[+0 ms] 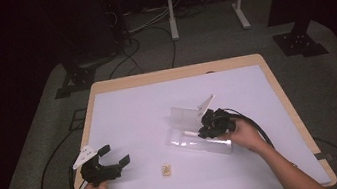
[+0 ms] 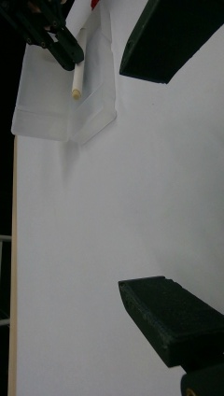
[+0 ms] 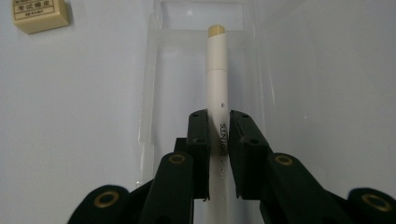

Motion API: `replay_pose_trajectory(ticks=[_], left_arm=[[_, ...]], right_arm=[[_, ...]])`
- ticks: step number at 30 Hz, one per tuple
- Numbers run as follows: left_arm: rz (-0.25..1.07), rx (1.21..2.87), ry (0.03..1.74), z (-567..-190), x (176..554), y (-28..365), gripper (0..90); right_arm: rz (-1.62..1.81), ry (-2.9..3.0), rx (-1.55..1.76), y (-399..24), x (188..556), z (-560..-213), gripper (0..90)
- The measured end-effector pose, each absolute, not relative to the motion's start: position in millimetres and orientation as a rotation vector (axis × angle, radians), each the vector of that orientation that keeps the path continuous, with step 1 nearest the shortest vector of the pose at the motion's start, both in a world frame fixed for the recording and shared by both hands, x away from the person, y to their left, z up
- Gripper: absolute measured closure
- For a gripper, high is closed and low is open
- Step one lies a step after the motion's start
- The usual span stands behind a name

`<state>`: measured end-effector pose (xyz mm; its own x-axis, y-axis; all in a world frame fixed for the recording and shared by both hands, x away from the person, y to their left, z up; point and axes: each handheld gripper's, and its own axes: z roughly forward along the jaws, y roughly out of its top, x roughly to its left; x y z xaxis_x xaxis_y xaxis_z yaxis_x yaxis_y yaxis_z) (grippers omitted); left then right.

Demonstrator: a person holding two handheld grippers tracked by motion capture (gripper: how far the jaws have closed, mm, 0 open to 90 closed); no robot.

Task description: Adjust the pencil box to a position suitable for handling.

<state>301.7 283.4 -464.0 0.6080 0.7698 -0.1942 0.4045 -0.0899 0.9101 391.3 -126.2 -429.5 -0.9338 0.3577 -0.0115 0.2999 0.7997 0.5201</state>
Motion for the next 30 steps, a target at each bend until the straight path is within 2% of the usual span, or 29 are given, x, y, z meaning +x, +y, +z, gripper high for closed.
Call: replay_pose_trajectory(ticks=[30], left_arm=[[0.403, 1.706, 0.975, -464.0, 301.5, 282.9, 0.0]], right_arm=[[0.757, 2.899, 0.542, -126.7, 392.4, -443.9, 77.2]])
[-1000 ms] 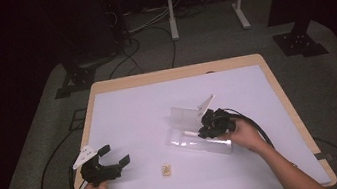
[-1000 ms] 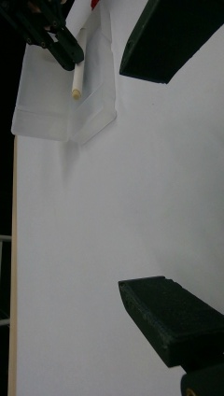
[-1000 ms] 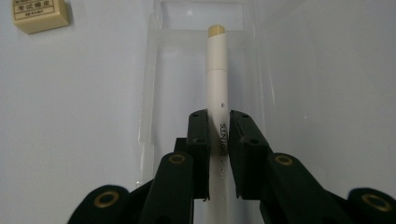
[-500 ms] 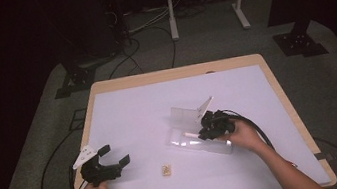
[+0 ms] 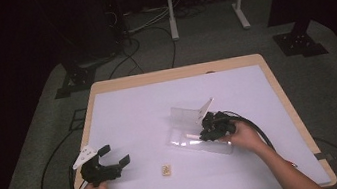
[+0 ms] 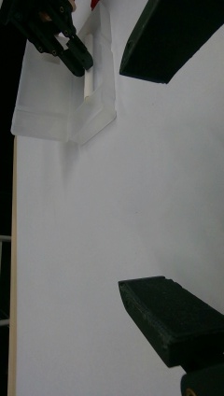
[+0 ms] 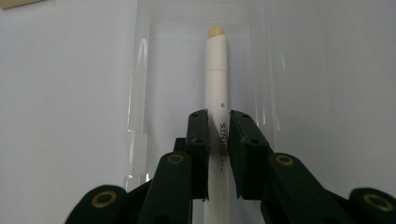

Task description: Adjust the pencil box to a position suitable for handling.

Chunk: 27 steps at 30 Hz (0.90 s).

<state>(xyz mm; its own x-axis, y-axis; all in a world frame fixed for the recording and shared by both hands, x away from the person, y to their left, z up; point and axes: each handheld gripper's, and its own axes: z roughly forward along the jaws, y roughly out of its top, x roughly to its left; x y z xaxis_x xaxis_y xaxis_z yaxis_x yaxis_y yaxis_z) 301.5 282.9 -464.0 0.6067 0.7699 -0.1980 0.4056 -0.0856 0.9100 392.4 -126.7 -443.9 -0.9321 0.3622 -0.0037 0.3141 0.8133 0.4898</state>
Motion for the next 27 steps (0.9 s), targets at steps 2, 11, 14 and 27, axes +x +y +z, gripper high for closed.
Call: replay_pose_trajectory(ticks=[2, 11, 14, 27], left_arm=[[0.403, 1.706, 0.975, -464.0, 301.5, 282.9, 0.0], [0.403, 1.707, 0.974, -464.1, 301.5, 282.7, 0.0], [0.402, 1.707, 0.976, -464.0, 301.3, 282.4, 0.0], [0.403, 1.71, 0.978, -464.0, 301.4, 282.0, 0.0]], right_arm=[[0.75, 2.9, 0.538, -126.9, 392.0, -443.6, 76.9], [0.776, 2.881, 0.531, -129.0, 387.1, -435.7, 72.7], [0.792, 2.876, 0.53, -132.1, 383.6, -430.7, 70.8], [0.883, 2.857, 0.564, -149.5, 374.2, -420.5, 67.4]])
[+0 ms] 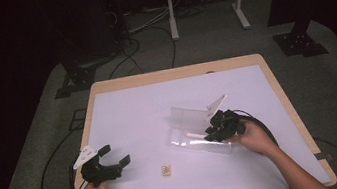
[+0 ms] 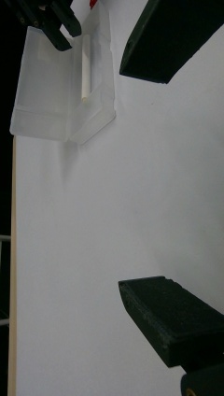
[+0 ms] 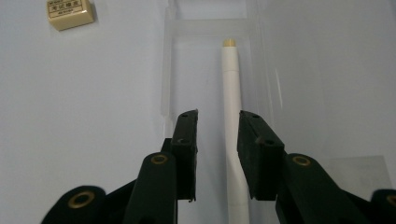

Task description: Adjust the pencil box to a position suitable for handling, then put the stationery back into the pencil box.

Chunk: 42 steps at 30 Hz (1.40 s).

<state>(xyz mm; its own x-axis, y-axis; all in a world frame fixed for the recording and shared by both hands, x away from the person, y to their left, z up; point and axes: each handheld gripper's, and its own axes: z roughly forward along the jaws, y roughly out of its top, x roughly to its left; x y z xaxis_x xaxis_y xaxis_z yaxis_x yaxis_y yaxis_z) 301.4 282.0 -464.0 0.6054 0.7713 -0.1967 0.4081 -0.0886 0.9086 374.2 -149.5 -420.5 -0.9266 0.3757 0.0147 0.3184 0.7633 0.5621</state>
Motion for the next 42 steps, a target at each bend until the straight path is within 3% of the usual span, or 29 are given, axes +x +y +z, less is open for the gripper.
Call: replay_pose_trajectory(ticks=[25, 42], left_arm=[[0.406, 1.711, 0.973, -464.0, 301.5, 282.0, 0.0], [0.412, 1.72, 0.972, -464.0, 301.5, 281.7, 0.0]], right_arm=[[0.98, 2.825, 0.608, -179.1, 353.0, -414.0, 56.4], [1.058, 2.754, 0.674, -216.7, 319.3, -414.9, 51.5]])
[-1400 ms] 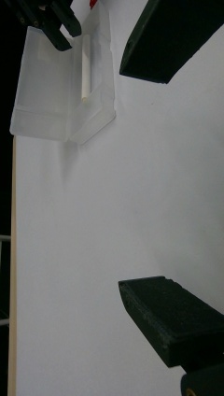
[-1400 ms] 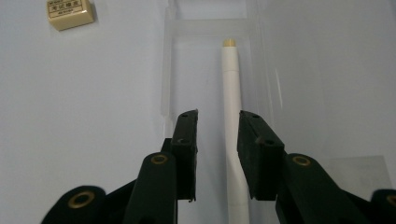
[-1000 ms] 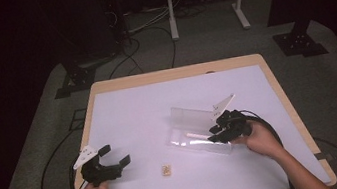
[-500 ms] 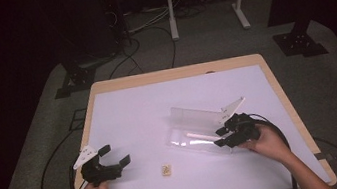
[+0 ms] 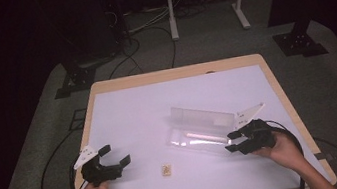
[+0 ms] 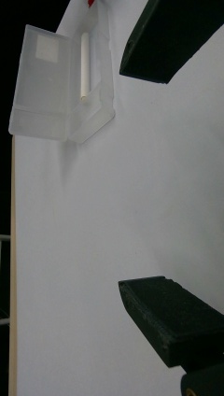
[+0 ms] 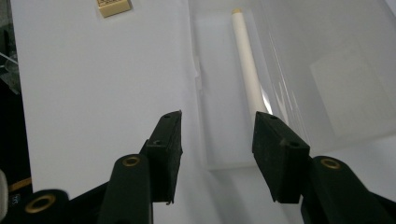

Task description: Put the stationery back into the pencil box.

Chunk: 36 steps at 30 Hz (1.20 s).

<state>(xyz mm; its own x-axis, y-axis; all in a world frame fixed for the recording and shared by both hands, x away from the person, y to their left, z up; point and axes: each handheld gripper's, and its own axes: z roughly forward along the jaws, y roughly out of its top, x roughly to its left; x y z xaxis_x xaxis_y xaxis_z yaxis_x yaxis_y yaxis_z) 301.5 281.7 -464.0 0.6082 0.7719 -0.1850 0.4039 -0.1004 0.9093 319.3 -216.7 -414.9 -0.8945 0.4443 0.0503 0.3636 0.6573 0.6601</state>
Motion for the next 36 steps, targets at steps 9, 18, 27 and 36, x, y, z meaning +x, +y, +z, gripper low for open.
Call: replay_pose_trajectory(ticks=[9, 18, 27, 36], left_arm=[[0.41, 1.72, 0.971, -464.0, 301.3, 281.5, 0.0], [0.412, 1.719, 0.97, -464.0, 301.4, 281.4, 0.0], [0.414, 1.719, 0.971, -464.0, 301.6, 281.2, 0.0], [0.415, 1.72, 0.97, -463.9, 301.7, 281.7, 0.0]], right_arm=[[1.09, 2.708, 0.75, -243.7, 308.5, -419.0, 50.8], [1.11, 2.694, 0.785, -256.8, 298.0, -422.3, 51.0], [1.098, 2.685, 0.801, -267.8, 290.0, -424.0, 49.9], [1.073, 2.685, 0.827, -283.1, 279.8, -430.3, 54.4]])
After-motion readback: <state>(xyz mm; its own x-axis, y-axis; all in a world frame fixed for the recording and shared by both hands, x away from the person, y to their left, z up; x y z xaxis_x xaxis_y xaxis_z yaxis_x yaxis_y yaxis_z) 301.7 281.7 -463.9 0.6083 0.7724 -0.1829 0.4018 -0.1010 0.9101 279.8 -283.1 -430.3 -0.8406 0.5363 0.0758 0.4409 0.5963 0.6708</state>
